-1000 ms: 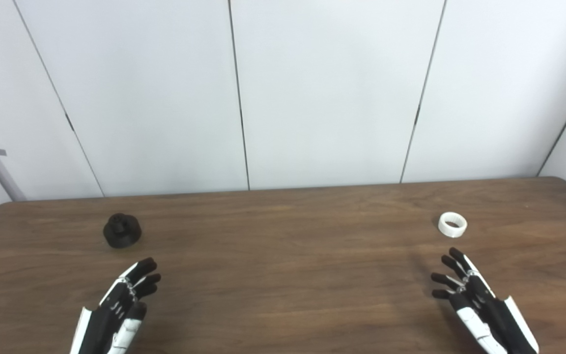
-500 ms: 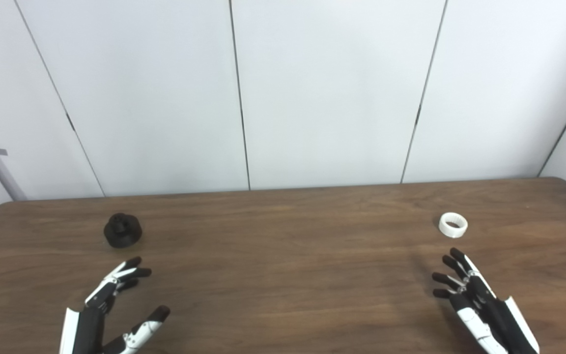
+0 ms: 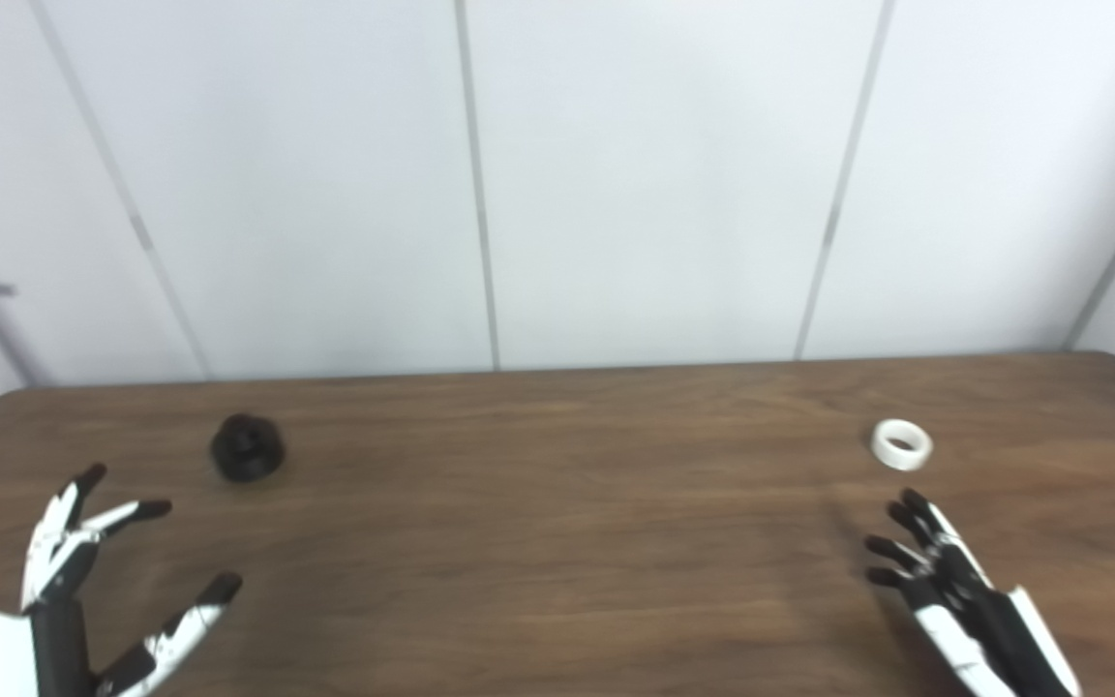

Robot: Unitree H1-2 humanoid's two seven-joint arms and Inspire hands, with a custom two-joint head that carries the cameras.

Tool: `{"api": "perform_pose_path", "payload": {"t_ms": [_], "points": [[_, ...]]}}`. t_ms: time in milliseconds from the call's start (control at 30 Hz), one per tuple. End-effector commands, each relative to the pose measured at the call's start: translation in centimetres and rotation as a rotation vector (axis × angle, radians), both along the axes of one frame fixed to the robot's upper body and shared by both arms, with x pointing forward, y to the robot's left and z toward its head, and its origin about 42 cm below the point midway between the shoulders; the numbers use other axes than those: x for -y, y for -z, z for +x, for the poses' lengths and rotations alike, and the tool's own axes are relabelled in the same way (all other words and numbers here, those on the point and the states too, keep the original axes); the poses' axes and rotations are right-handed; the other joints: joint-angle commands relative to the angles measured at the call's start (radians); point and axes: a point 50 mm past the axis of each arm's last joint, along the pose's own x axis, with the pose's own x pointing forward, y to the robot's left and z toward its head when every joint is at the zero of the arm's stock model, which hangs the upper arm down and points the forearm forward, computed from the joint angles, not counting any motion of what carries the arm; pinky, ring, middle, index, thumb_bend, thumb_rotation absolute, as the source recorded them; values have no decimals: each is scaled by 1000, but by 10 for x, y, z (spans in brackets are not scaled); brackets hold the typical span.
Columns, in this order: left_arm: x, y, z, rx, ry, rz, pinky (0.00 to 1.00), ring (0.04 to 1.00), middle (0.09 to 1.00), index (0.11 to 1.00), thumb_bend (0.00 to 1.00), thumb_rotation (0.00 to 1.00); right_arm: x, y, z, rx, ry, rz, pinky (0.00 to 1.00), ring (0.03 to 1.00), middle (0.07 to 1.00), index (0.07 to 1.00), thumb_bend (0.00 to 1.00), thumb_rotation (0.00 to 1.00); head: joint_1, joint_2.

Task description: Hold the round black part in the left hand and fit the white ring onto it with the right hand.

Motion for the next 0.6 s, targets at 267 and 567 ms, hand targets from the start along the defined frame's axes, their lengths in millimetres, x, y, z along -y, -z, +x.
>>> {"api": "perform_pose_path", "payload": {"t_ms": [267, 567], "points": [[-36, -27, 9, 14, -106, 131, 1000, 1000, 976, 701, 1000, 453, 11, 13, -3, -26, 5, 8, 760, 850, 953, 971, 443, 765, 58, -9], [-68, -48, 39, -303, 35, -55, 1000, 1000, 1000, 828, 1000, 526, 20, 14, -1, -45, 11, 17, 786, 859, 957, 978, 427, 752, 119, -21]]}}
